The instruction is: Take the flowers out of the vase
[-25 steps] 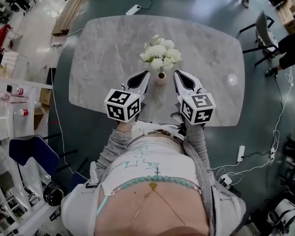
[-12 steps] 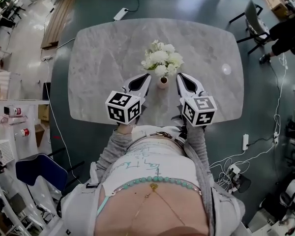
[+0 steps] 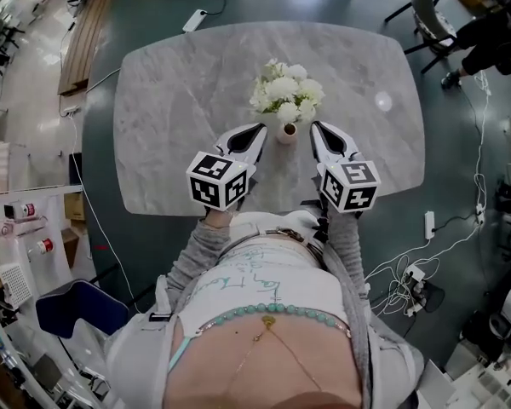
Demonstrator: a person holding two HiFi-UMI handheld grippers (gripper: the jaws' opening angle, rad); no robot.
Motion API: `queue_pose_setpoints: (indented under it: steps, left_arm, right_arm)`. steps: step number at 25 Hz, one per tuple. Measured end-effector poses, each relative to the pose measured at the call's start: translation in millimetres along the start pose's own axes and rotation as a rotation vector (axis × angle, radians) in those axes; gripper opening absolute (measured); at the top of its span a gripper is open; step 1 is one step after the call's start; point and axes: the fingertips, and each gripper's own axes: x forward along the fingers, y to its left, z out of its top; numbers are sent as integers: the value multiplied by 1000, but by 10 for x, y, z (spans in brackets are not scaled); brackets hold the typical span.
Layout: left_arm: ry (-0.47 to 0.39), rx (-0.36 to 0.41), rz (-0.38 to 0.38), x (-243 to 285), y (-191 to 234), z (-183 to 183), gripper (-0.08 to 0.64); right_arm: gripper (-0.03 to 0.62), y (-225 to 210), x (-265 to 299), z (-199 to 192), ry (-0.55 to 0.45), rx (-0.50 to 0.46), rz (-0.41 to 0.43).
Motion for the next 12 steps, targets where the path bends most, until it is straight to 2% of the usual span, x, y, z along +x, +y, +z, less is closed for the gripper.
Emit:
queue_pose_setpoints:
  steps: [5, 12]
  left_arm:
    - [11, 0, -1, 14, 0, -25, 0]
    - [-17, -39, 93, 52, 31, 19, 0]
  right_arm:
    - [26, -4, 34, -3, 12, -25, 14]
    - [26, -35, 78, -55, 53, -65, 102]
